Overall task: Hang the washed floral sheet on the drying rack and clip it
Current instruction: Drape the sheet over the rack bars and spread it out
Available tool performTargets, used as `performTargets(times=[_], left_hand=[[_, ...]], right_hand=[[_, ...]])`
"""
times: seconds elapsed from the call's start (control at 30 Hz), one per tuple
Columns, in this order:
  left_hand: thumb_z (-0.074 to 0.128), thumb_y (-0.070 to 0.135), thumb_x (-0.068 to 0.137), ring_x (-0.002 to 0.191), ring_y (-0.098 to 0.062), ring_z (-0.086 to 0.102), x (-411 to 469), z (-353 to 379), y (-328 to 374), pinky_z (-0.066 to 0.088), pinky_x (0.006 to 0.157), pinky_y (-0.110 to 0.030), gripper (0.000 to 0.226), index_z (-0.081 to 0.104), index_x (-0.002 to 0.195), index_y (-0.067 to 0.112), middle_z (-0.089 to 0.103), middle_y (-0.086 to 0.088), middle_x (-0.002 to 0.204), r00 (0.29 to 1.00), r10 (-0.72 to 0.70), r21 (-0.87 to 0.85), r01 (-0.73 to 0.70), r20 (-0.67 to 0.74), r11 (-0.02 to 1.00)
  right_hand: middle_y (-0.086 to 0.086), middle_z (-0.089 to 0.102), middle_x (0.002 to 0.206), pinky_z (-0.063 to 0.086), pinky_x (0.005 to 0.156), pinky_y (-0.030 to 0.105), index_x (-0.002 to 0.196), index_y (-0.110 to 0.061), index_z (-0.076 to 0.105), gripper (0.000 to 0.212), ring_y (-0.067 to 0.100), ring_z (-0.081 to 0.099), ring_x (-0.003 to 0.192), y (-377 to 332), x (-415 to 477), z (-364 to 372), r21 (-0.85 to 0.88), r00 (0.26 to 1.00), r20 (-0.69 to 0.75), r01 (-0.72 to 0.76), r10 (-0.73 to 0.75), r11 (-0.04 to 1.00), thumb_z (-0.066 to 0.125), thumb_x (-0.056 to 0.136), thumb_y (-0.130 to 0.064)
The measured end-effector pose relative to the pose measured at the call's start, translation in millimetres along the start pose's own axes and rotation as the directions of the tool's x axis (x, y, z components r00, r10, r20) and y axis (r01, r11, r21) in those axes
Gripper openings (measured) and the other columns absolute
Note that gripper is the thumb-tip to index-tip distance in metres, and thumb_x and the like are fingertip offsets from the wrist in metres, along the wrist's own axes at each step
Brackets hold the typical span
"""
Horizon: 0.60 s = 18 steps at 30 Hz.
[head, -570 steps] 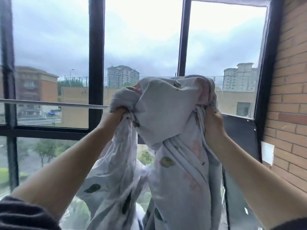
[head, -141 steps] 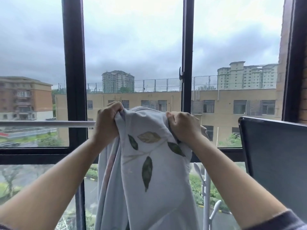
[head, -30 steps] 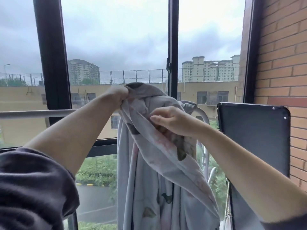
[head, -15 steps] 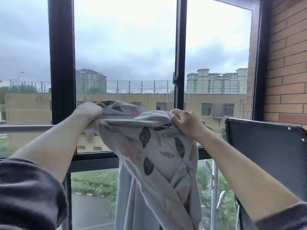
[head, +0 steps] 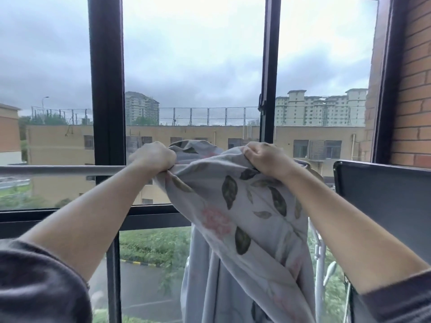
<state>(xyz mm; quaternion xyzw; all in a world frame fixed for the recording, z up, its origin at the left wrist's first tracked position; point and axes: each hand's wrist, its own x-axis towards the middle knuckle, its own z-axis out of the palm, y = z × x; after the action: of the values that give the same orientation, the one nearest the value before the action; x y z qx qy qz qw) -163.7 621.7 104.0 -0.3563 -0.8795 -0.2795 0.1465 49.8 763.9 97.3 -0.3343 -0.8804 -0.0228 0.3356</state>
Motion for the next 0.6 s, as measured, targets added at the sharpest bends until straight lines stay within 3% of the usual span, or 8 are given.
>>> performTargets(times=[0.13,0.2,0.23,0.33,0.4,0.47,0.53,0.6], left_hand=[[0.037,0.020,0.086,0.099,-0.031,0.056,2,-4,-7,0.043,0.082,-0.036,0.029,0.054,0.107,0.010,0.060,-0.012,0.114,0.998,-0.045,0.021,0.044,0.039,0.999],[0.040,0.013,0.085,0.103,-0.031,0.055,4,1,-9,0.041,0.082,-0.039,0.033,0.047,0.117,0.012,0.057,-0.012,0.118,0.991,0.111,-0.030,-0.113,-0.079,0.993],[0.042,0.010,0.083,0.105,-0.031,0.054,2,4,-9,0.041,0.085,-0.041,0.037,0.047,0.119,0.013,0.056,-0.011,0.119,0.952,0.249,-0.044,-0.260,-0.177,0.964],[0.051,0.013,0.083,0.108,-0.028,0.053,-15,11,-1,0.040,0.091,-0.042,0.035,0.052,0.117,0.015,0.057,-0.007,0.119,0.692,0.611,0.072,-0.637,-0.385,0.767],[0.051,0.030,0.091,0.108,-0.025,0.055,-29,15,11,0.041,0.087,-0.037,0.028,0.055,0.116,0.017,0.058,-0.003,0.120,0.599,0.729,0.135,-0.735,-0.331,0.665],[0.044,0.049,0.093,0.100,-0.021,0.058,-42,20,23,0.042,0.071,-0.029,0.039,0.052,0.117,0.019,0.059,0.000,0.121,0.592,0.779,0.148,-0.768,-0.205,0.623],[0.043,0.065,0.086,0.091,-0.021,0.058,-49,26,31,0.032,0.051,-0.024,0.053,0.043,0.117,0.021,0.059,0.000,0.117,0.601,0.793,0.202,-0.768,-0.100,0.608],[0.049,0.070,0.080,0.095,-0.022,0.058,-53,27,34,0.020,0.046,-0.025,0.065,0.037,0.122,0.021,0.058,-0.001,0.118,0.626,0.778,0.251,-0.746,-0.052,0.617]], right_hand=[[0.000,0.064,0.100,0.050,0.080,0.037,0.108,-0.023,0.059,0.033,0.021,0.056,0.089,7,-13,5,0.151,0.981,-0.165,-0.074,0.099,0.986,0.036,0.095,-0.043],[0.001,0.062,0.101,0.042,0.072,0.030,0.105,-0.019,0.060,0.027,0.018,0.052,0.087,10,-24,8,0.170,0.946,-0.294,-0.090,0.138,0.981,0.041,0.094,-0.035],[0.001,0.060,0.100,0.038,0.070,0.029,0.104,-0.017,0.059,0.026,0.018,0.050,0.085,14,-30,10,0.149,0.926,-0.352,-0.089,0.137,0.985,0.042,0.094,-0.033],[0.008,0.061,0.102,0.040,0.069,0.031,0.101,-0.016,0.056,0.025,0.023,0.052,0.085,24,-48,6,0.152,0.893,-0.400,-0.158,0.207,0.976,0.040,0.095,-0.035],[0.010,0.062,0.105,0.037,0.068,0.032,0.102,-0.017,0.053,0.031,0.025,0.050,0.085,31,-56,0,0.188,0.893,-0.294,-0.295,0.340,0.937,0.035,0.097,-0.042],[0.012,0.061,0.115,0.043,0.078,0.034,0.115,-0.017,0.056,0.051,0.027,0.053,0.094,40,-64,0,0.169,0.890,-0.129,-0.414,0.437,0.894,0.028,0.095,-0.055],[0.009,0.062,0.118,0.048,0.091,0.040,0.122,-0.018,0.058,0.066,0.028,0.057,0.105,45,-78,0,0.315,0.887,0.094,-0.457,0.451,0.832,0.033,0.087,-0.069],[0.005,0.068,0.109,0.053,0.086,0.038,0.116,-0.019,0.062,0.056,0.022,0.065,0.097,46,-98,0,0.463,0.884,0.277,-0.467,0.377,0.753,0.052,0.083,-0.064]])
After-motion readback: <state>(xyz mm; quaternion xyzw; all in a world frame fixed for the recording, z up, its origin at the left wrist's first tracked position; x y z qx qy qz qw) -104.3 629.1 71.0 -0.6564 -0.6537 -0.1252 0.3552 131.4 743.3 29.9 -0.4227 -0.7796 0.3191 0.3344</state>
